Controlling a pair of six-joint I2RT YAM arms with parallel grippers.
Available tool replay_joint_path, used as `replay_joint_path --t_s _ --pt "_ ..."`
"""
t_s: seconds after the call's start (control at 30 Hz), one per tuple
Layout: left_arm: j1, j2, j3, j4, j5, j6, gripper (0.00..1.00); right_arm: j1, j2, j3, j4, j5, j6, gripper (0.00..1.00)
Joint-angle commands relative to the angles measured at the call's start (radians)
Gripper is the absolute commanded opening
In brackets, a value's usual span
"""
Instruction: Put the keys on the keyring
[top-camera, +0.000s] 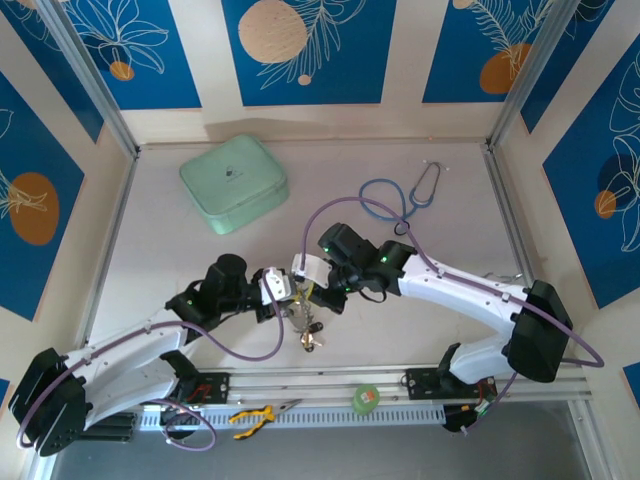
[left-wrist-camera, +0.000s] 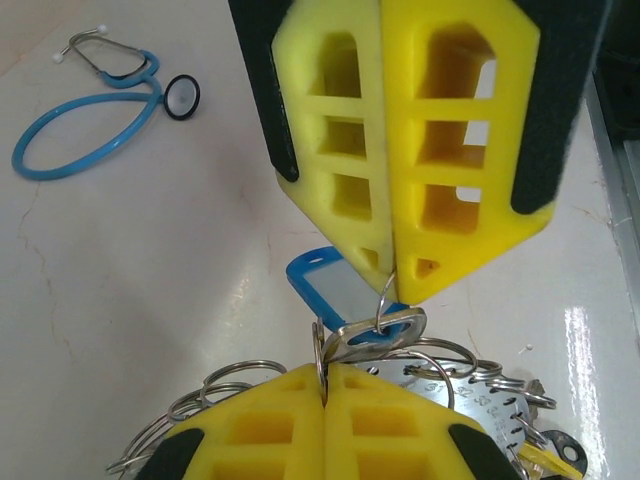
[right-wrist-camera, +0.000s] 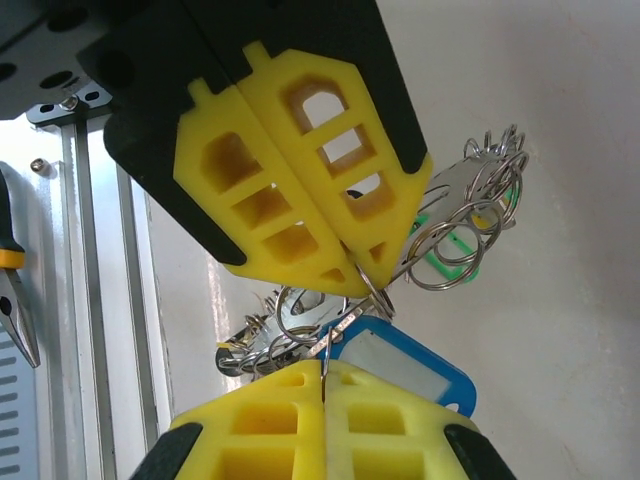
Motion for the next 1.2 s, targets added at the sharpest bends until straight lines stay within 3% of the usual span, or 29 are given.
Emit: replay_joint_path --t_s 0.0,0.43,0.67,0.93,1.17 --pt "0.001 -0.003 0.016 0.006 0.042 0.003 0.0 0.007 0.026 0.048 0.028 0.012 0.005 0.0" --pt "-0.001 -0.013 0.006 -0.004 0.049 0.055 0.0 -0.028 0.022 0.058 0.035 0.123 0.083 0.0" --pt "-0.001 -0.018 0.001 0.01 0.039 0.052 0.0 -0.035 0.025 0.029 -0.016 0.211 0.033 0.0" --pt "0.0 -0.014 0.001 0.018 0.026 0.049 0.0 -0.016 -0.024 -0.003 0.04 0.033 -0.015 0.0" --pt "-0.001 -0.015 0.002 0.016 0.01 0.05 0.0 -0.025 -0.022 -0.041 0.027 0.02 -0.007 0.0"
